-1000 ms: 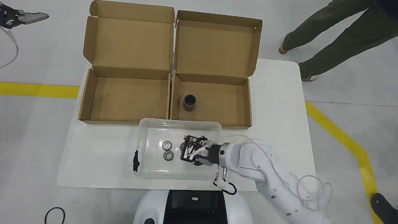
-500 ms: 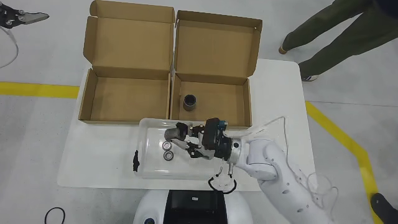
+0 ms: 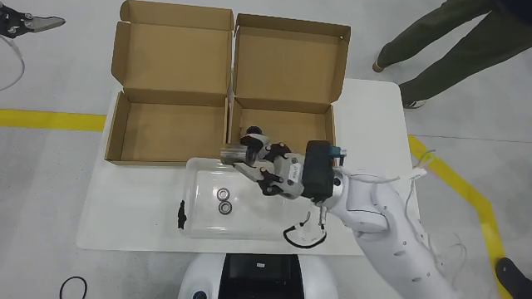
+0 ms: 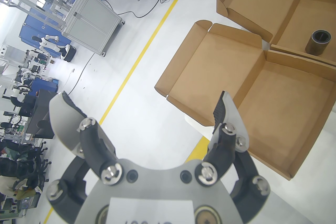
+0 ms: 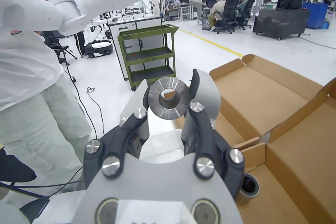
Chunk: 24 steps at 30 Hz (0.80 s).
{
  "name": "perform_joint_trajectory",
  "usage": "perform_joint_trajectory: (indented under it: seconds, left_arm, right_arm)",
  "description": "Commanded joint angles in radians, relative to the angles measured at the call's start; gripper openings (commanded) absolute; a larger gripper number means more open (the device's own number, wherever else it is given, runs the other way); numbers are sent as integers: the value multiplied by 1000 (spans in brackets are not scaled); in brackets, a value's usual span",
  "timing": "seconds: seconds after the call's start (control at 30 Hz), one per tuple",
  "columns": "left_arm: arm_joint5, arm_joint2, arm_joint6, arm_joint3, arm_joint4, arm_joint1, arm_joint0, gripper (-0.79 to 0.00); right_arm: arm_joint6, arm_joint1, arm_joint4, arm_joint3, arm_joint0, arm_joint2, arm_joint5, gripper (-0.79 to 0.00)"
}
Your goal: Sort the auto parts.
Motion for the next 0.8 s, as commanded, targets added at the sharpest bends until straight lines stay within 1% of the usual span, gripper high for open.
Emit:
perform_joint_trajectory:
  seconds: [0.0,0.17,0.4,0.63,0.77]
  left_arm:
    - [0,0,0,0,0,0,0,0]
    - [0,0,0,0,0,0,0,0]
    - [0,0,0,0,0,0,0,0]
    - [0,0,0,0,0,0,0,0]
    - [0,0,0,0,0,0,0,0]
  right_arm:
    - [-2,1,2,-9,4,13,3,-785]
    - [-15,3,17,-10,11,37,15,-785]
    - [-64,4,2,-35,12,63,27,-785]
    - [-88,3,-4,-38,14,70,29,-785]
    - [-100,3,-23,-32,6,70,54,-785]
